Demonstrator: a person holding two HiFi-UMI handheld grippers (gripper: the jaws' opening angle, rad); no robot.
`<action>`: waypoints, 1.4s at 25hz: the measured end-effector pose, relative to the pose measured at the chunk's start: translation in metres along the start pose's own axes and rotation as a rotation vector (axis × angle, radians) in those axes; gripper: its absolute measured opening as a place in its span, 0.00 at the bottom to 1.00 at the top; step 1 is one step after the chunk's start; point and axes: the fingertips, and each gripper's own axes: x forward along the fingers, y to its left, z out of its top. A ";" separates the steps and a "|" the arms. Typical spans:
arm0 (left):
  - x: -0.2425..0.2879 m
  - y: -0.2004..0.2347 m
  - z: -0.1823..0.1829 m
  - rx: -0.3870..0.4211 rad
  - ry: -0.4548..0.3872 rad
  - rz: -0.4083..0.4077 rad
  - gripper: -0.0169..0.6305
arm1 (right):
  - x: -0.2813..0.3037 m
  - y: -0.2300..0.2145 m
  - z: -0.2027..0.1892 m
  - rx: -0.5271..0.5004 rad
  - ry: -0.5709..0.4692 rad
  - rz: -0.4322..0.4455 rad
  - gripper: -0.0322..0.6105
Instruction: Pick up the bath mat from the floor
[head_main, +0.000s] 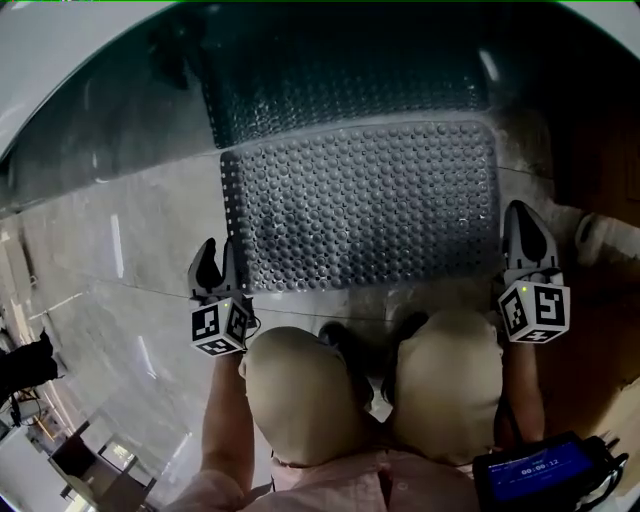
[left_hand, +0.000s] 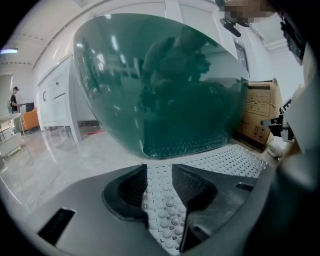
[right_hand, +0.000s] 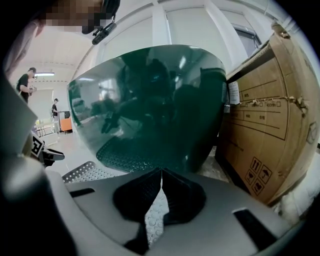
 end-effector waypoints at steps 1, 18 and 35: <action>0.002 0.001 -0.005 0.002 0.005 -0.003 0.27 | -0.001 0.000 -0.001 -0.004 -0.003 -0.001 0.08; 0.040 0.030 -0.103 -0.083 0.122 0.030 0.37 | -0.014 -0.004 -0.028 -0.011 0.001 -0.037 0.08; 0.062 0.057 -0.166 -0.139 0.301 0.082 0.13 | -0.015 -0.010 -0.032 -0.013 0.012 -0.050 0.08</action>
